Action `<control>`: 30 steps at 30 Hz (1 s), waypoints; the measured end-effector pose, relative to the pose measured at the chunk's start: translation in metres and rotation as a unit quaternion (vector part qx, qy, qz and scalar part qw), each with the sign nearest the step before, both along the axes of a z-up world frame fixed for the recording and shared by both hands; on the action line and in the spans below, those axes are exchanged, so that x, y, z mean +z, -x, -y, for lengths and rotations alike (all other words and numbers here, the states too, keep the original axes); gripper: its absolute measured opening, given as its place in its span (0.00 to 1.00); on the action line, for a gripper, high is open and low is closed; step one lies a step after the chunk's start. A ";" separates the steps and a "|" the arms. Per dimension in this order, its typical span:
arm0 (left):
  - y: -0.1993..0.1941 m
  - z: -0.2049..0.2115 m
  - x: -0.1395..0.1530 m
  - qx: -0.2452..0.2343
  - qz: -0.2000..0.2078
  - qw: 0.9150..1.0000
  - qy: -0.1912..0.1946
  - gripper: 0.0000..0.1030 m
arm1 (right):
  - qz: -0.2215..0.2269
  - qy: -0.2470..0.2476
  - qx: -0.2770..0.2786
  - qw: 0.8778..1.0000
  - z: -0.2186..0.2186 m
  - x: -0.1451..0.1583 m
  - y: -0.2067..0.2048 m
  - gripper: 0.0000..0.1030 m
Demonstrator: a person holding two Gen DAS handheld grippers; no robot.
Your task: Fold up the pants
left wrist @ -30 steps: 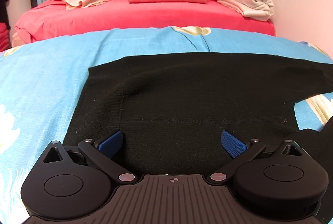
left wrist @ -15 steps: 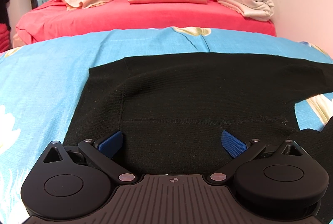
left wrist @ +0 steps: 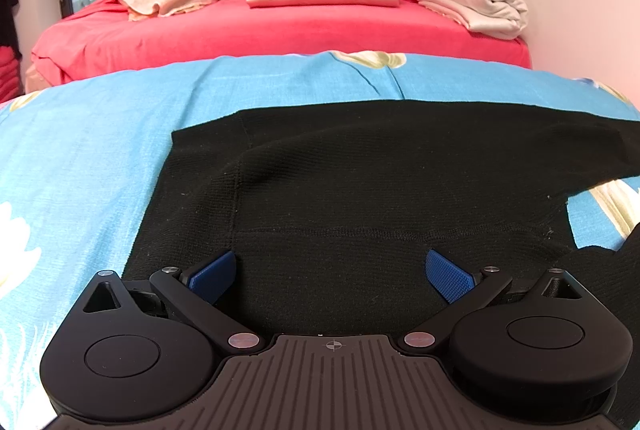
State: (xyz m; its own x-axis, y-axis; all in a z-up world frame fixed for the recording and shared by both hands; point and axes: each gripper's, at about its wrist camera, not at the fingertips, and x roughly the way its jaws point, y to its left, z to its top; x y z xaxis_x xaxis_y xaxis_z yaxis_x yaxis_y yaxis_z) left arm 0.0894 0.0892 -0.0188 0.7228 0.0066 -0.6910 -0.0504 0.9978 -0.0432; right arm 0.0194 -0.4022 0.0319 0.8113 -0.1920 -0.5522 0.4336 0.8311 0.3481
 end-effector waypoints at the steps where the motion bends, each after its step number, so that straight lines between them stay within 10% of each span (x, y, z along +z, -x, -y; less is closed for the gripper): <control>1: 0.000 0.001 0.000 0.002 0.000 1.000 -0.003 1.00 | 0.003 0.022 0.002 1.000 -0.006 0.003 0.005 0.71; 10: -0.001 0.001 -0.001 0.008 -0.002 1.000 -0.011 1.00 | -0.023 -0.036 0.172 0.984 -0.044 -0.007 -0.009 0.72; 12: -0.001 0.001 -0.001 0.008 -0.002 1.000 -0.012 1.00 | -0.045 0.005 0.101 0.994 -0.046 -0.013 -0.009 0.49; 15: -0.001 0.002 -0.001 0.009 -0.001 1.000 -0.014 1.00 | -0.037 0.085 0.036 0.995 -0.063 -0.001 -0.005 0.72; 18: -0.001 0.002 -0.001 0.009 0.000 1.000 -0.014 1.00 | 0.002 0.114 0.117 0.987 -0.099 0.010 0.005 0.72; 25: -0.001 0.002 -0.001 0.008 0.000 1.000 -0.014 1.00 | 0.007 0.118 0.362 0.925 -0.173 0.007 0.015 0.77; 30: -0.001 0.002 -0.001 0.009 0.000 1.000 -0.014 1.00 | -0.113 0.148 0.511 0.839 -0.204 -0.009 0.014 0.78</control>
